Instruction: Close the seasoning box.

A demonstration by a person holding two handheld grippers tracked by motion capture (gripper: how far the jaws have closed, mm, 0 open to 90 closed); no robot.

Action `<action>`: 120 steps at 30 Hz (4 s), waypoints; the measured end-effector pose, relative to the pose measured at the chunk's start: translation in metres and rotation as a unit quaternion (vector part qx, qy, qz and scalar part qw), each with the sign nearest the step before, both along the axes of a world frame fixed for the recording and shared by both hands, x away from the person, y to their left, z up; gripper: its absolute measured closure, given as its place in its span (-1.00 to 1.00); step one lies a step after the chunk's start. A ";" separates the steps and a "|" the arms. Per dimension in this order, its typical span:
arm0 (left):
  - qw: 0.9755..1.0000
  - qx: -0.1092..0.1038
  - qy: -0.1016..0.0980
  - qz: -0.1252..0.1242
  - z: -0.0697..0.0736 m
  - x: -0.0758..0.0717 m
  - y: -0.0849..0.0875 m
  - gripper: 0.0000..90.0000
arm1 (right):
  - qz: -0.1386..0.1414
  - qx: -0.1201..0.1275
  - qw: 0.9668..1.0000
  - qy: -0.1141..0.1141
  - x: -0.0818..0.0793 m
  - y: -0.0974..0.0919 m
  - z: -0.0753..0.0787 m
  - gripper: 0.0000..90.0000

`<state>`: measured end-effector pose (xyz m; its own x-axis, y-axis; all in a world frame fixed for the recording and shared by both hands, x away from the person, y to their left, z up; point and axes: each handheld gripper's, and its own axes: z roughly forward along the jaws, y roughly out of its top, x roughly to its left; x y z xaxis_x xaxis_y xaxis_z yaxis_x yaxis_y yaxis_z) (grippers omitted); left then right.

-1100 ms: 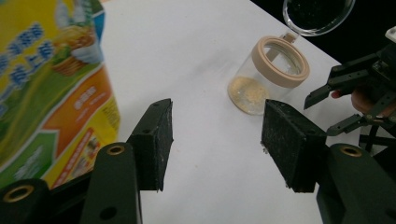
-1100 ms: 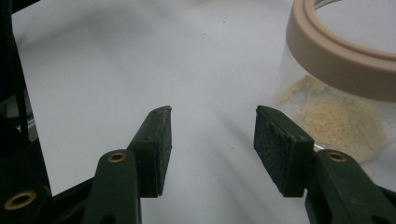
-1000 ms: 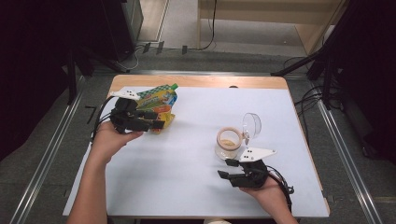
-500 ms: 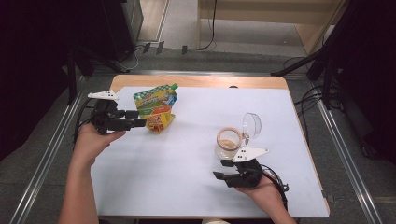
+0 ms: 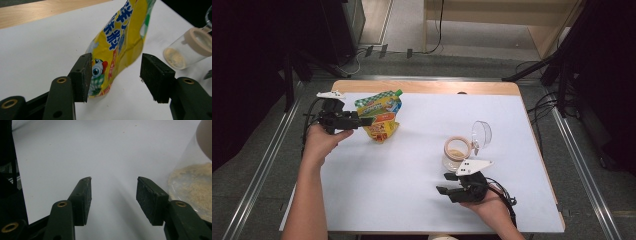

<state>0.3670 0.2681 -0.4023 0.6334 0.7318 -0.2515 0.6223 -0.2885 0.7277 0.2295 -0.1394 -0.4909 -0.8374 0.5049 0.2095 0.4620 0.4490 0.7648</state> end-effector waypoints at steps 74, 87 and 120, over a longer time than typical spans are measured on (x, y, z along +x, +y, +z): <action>0.981 -0.030 0.033 -0.186 0.057 -0.067 -0.118 1.00 | -0.049 0.017 0.999 -0.005 0.009 0.018 -0.022 0.21; 0.966 -0.036 0.047 -0.253 0.063 -0.090 -0.152 1.00 | -0.076 0.014 0.996 -0.053 0.011 0.024 -0.022 0.81; 0.986 -0.038 0.032 -0.162 0.043 -0.091 -0.173 0.55 | 0.037 0.043 0.995 -0.081 -0.030 0.063 0.009 0.64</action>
